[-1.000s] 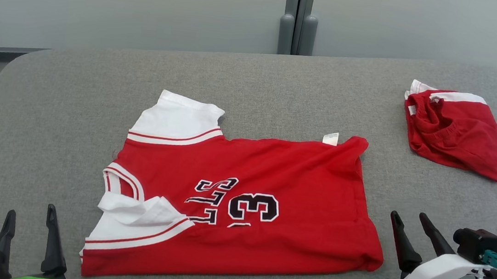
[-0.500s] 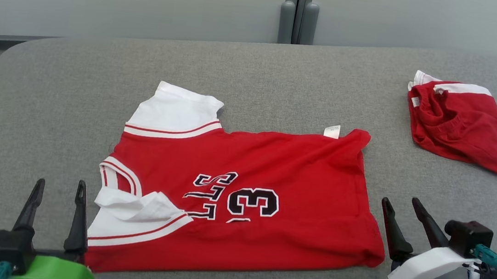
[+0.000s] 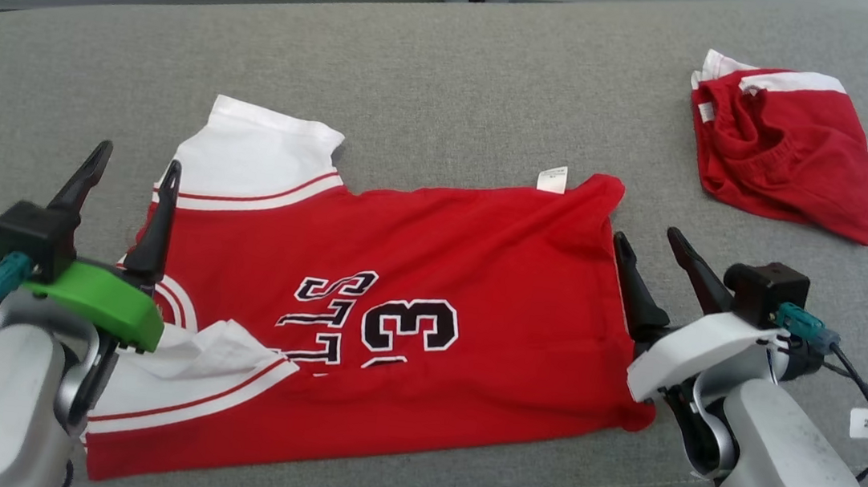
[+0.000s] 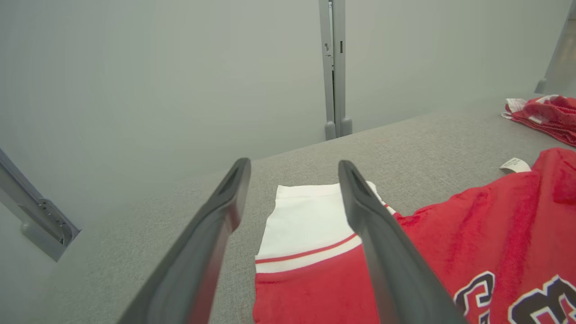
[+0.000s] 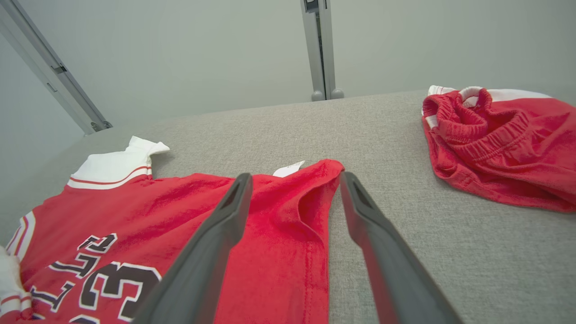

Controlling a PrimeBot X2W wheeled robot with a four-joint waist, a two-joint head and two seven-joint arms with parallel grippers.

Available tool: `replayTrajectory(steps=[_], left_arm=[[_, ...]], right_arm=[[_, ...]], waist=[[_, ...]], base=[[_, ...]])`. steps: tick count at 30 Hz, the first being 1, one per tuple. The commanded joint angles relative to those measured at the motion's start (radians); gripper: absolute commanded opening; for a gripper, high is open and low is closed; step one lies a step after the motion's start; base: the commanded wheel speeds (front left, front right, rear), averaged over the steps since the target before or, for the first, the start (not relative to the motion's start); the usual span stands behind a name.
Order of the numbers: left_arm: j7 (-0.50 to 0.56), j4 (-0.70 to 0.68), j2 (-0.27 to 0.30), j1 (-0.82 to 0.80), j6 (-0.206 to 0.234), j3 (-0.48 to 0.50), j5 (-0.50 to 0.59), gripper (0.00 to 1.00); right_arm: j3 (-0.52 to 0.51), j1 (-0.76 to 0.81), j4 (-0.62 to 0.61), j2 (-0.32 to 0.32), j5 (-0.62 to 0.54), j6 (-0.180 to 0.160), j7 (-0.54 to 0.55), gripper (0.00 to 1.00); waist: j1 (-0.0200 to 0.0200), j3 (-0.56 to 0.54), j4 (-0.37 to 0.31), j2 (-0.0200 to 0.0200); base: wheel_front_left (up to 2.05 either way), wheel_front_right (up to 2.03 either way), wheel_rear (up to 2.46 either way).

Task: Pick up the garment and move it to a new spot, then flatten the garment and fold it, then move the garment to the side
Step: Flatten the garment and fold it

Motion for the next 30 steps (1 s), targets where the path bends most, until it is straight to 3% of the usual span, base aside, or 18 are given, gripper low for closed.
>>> replayTrajectory(steps=[1, 13, 21, 30], left_arm=[[0.022, 0.029, 0.039, -0.069, 0.001, -0.048, -0.05, 1.0], [0.145, 0.23, 0.259, -0.4, 0.001, -0.355, -0.41, 1.0], [0.198, 0.327, 0.312, -0.519, 0.001, -0.415, -0.55, 1.0], [0.195, 0.461, 0.33, -0.606, 0.001, -0.491, -0.614, 1.0]], right_arm=[[0.008, -0.041, 0.02, 0.01, -0.004, -0.001, -0.002, 1.0], [0.071, -0.238, 0.122, 0.067, 0.031, -0.001, -0.029, 1.0], [0.095, -0.298, 0.11, 0.098, 0.039, -0.001, -0.035, 1.0], [0.086, -0.296, 0.025, 0.114, 0.012, -0.001, -0.036, 1.0]], waist=[[0.0, 0.071, -0.054, 0.0], [0.0, 0.219, -0.145, 0.0], [0.0, 0.29, -0.195, 0.0], [0.0, 0.33, -0.247, 0.0]], base=[[0.0, 0.0, 0.0], [0.0, 0.0, 0.0], [0.0, 0.0, 0.0], [0.0, 0.0, 0.0]])
